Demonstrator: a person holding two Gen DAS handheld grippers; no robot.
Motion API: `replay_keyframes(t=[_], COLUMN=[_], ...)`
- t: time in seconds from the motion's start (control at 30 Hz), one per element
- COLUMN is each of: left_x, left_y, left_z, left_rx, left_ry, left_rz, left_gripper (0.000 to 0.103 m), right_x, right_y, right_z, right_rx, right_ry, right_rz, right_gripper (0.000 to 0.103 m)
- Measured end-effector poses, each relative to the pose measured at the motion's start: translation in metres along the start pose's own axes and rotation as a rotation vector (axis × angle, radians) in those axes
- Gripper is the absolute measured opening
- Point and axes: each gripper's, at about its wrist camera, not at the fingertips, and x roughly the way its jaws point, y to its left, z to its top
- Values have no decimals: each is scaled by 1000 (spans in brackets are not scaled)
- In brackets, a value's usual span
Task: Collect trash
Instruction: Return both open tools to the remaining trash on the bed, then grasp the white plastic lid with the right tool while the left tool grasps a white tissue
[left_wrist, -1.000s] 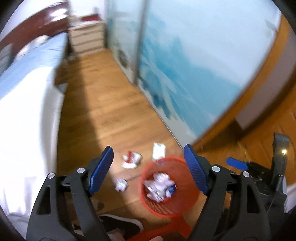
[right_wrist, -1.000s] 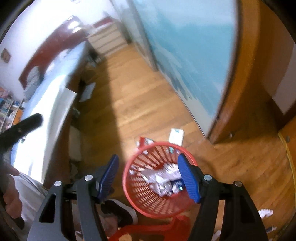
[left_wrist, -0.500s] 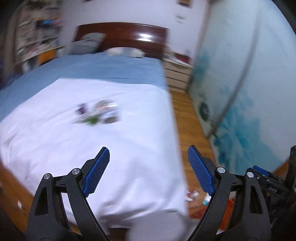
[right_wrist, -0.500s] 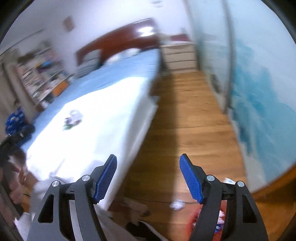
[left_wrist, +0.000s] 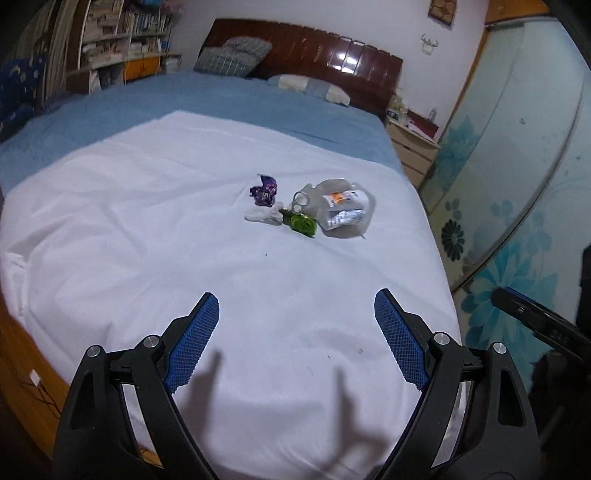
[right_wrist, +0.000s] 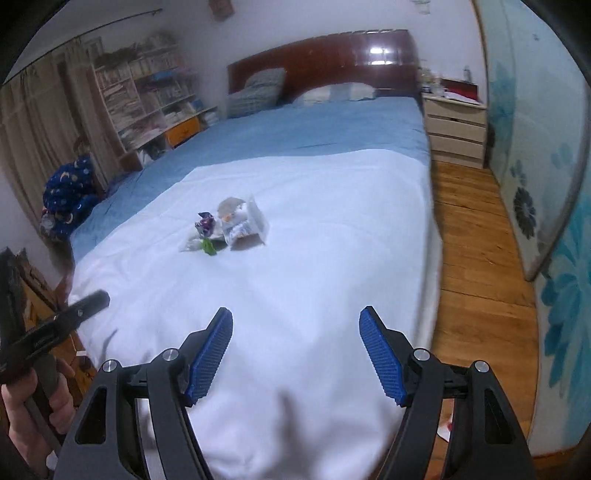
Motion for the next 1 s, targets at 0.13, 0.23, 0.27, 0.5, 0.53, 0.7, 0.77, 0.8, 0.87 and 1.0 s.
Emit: replay_keyframes(t=[0.13,0.23,0.27,0.5,0.53,0.7,0.77,0.8,0.87,1.0], left_x=[15,24,27,44,46,58,67,71,81,100], left_y=[8,8,7,15,17,29,37,38,41,43], left_z=[5,3,3,1,2,11,18,23,34,53], left_rx=[-60,-63,-61,-120,-133,-157,-167,-167,-147,-87], left_ry=[32,57,61,102,103,103,100,100,92,85], left_rz=[-52,-49,-46,-44,-46,-37,-14,-9,0,6], left_gripper=[86,86,86,86,86,86,86,86,86,86], right_x=[58,101,116,218,228,255,249,245,235,202], right_y=[13,28,33,49,50,64,72,75,77,71], right_z=[36,69,79,123,125,103,95,91,84,61], right_rx=[8,5,-3,55,68,19,-22,-34,-41,-35], right_ry=[29,33,35,80,91,107,83,74,53,26], right_rz=[26,48,49,127,148,203,212,199,219,259], right_gripper=[71,71,71,75,74,41,25,18,18,18])
